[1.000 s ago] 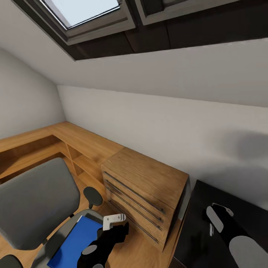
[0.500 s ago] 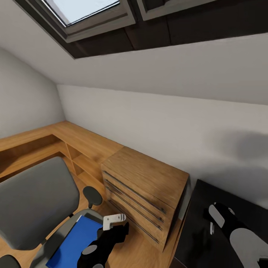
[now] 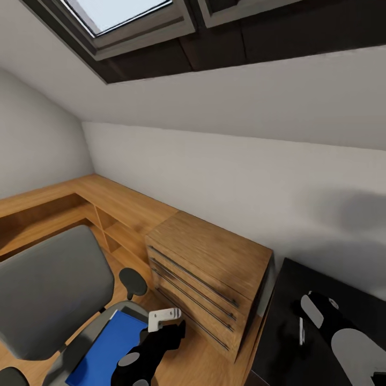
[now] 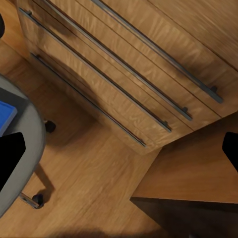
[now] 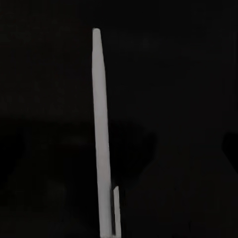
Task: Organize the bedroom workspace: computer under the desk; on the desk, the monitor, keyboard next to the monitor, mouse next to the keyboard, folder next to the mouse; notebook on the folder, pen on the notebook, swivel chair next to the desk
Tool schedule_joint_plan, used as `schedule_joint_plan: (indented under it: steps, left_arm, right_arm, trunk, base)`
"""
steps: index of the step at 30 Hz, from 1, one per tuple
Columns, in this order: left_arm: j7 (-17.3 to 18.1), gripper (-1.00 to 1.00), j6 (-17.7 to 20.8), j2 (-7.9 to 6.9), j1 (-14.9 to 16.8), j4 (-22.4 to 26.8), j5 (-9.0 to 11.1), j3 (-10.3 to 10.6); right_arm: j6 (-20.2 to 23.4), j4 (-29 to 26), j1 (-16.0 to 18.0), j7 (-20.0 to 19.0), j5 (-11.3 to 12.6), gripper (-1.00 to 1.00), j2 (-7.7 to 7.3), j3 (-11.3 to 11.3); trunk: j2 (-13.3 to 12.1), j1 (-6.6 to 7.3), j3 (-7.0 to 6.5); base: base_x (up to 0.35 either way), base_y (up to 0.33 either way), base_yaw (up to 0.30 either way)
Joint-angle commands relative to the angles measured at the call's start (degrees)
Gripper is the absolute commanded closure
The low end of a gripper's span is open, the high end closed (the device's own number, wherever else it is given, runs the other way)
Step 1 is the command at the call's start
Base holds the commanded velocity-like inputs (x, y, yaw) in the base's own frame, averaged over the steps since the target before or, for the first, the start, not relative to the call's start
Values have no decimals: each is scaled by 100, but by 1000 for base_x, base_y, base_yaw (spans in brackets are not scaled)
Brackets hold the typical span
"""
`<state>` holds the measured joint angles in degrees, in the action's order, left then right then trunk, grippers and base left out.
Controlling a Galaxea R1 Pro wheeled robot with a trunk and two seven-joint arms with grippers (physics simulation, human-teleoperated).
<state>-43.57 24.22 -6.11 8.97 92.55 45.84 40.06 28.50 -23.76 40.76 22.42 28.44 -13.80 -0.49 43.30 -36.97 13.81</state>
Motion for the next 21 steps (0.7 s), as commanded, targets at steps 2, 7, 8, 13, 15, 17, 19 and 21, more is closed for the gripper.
schedule_joint_plan:
  steps: [2, 7, 8, 13, 15, 17, 19, 21]
  left_arm:
    - [-46, -100, 12, -4, 8, 9, 36, 11]
    - [-46, -100, 12, -4, 8, 9, 38, 4]
    - [-46, -100, 12, -4, 8, 9, 38, 3]
    - [-46, -100, 12, -8, 8, 3, 39, 5]
    - [-46, -100, 12, -10, 8, 1, 39, 12]
    - [-46, -100, 12, -12, 8, 0, 35, 17]
    - [-46, -100, 12, -18, 8, 0, 33, 14]
    - [-48, -100, 12, -31, 8, 0, 29, 14]
  right_arm:
    - [24, -17, 2, 39, 28, -100, 0, -4]
    - [20, -71, 2, 38, 27, -100, 5, 0]
    - [17, -109, 2, 38, 27, -100, 8, 2]
    - [15, -1120, -37, 82, 30, -100, 44, 1]
    - [40, -1722, -163, 142, 33, -100, 75, 3]
    - [104, -2690, -659, 445, 43, -100, 216, 9]
    - [198, -3235, -921, 694, 48, -100, 339, 16]
    - [354, -3861, -1146, 928, 48, -100, 556, 28]
  trunk:
    - [7, -1, 9]
    - [7, -1, 9]
    - [7, -1, 9]
    - [7, -1, 9]
    - [7, -1, 9]
    - [7, -1, 9]
    - [7, -1, 9]
    - [7, -1, 9]
  base:
    - [0, 0, 0]
    - [0, 0, 0]
    - [0, 0, 0]
    - [0, 0, 0]
    - [0, 0, 0]
    - [0, 0, 0]
    - [0, 0, 0]
    - [0, 0, 0]
